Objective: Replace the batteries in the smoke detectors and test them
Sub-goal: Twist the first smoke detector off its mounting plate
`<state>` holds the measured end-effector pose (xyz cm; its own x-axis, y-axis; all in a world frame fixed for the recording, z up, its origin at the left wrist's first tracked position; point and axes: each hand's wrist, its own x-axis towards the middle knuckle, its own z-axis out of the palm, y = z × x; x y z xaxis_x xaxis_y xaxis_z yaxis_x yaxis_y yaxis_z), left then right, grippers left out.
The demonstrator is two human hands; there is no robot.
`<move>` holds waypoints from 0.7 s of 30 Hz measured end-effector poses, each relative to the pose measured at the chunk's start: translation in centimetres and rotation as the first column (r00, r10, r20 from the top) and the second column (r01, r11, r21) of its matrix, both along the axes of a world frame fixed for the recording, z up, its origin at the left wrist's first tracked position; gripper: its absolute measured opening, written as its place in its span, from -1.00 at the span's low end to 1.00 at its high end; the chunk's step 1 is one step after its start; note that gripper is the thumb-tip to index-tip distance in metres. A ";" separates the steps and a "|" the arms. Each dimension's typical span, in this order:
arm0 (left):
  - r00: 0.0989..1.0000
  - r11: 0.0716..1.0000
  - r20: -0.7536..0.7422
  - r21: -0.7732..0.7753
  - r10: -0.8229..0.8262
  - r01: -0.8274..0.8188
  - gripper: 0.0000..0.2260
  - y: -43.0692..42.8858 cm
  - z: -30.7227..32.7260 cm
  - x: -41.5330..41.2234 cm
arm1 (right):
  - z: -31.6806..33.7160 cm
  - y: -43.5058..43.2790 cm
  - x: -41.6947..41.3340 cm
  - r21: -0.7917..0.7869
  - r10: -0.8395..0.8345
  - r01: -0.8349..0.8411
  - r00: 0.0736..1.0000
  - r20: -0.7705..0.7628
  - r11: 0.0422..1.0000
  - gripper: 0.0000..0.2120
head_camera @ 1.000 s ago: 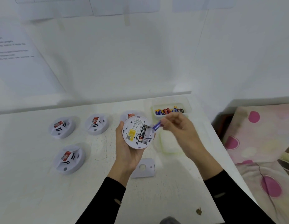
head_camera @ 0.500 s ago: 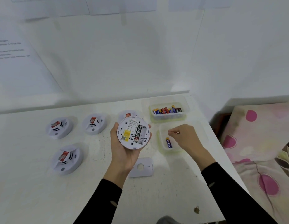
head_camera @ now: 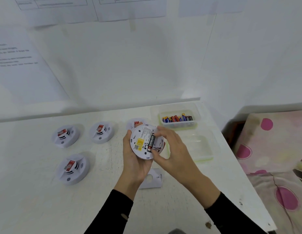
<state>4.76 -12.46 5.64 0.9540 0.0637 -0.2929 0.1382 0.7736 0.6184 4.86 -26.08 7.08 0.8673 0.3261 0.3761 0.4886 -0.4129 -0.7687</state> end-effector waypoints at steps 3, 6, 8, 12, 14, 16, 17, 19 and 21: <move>1.000 1.000 -0.007 -0.013 0.003 -0.003 -0.34 -0.2 0.2 0.1 | -0.1 0.0 0.1 -0.016 -0.010 0.010 1.000 0.011 1.000 -0.52; 1.000 1.000 -0.016 0.002 -0.015 0.015 -0.36 -0.4 0.3 0.2 | -0.1 -0.4 0.4 -0.013 -0.004 0.004 1.000 -0.021 1.000 -0.49; 0.999 0.999 -0.012 0.028 -0.036 0.037 -0.34 -0.5 0.2 0.3 | -0.1 -0.4 0.6 -0.035 -0.022 0.022 1.000 0.004 0.999 -0.48; 0.999 0.998 -0.005 0.038 -0.046 0.046 -0.41 -1.0 0.2 0.4 | -0.3 -0.3 0.5 -0.031 -0.077 0.079 0.996 0.046 0.996 -0.48; 0.999 0.999 -0.008 0.029 -0.039 0.039 -0.45 -1.2 0.1 0.5 | -0.5 -0.4 0.6 -0.034 -0.082 0.084 0.996 0.045 0.996 -0.46; 1.000 1.000 -0.014 -0.014 -0.022 0.022 -0.49 -1.2 0.3 0.4 | -0.7 -0.5 0.7 -0.058 -0.048 0.051 0.997 0.061 0.997 -0.45; 1.000 0.999 -0.023 -0.040 -0.014 0.013 -0.49 -1.1 0.4 0.5 | -0.7 -0.6 0.7 -0.079 -0.016 0.022 0.997 0.074 0.997 -0.46; 0.999 0.996 -0.044 -0.092 -0.009 0.005 -0.47 -0.9 0.4 0.5 | -1.0 -0.8 0.9 -0.104 0.043 -0.029 0.990 0.134 0.994 -0.55; 0.998 0.989 -0.067 -0.146 -0.011 0.001 -0.46 -0.7 0.5 0.4 | -1.3 -1.1 1.2 -0.136 0.103 -0.072 0.966 0.238 0.988 -0.70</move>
<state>5.17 -13.19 6.13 0.9319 0.0101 -0.3625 0.1807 0.8536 0.4885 6.02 -27.16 5.82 0.7203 0.4546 0.5240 0.6933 -0.4452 -0.5668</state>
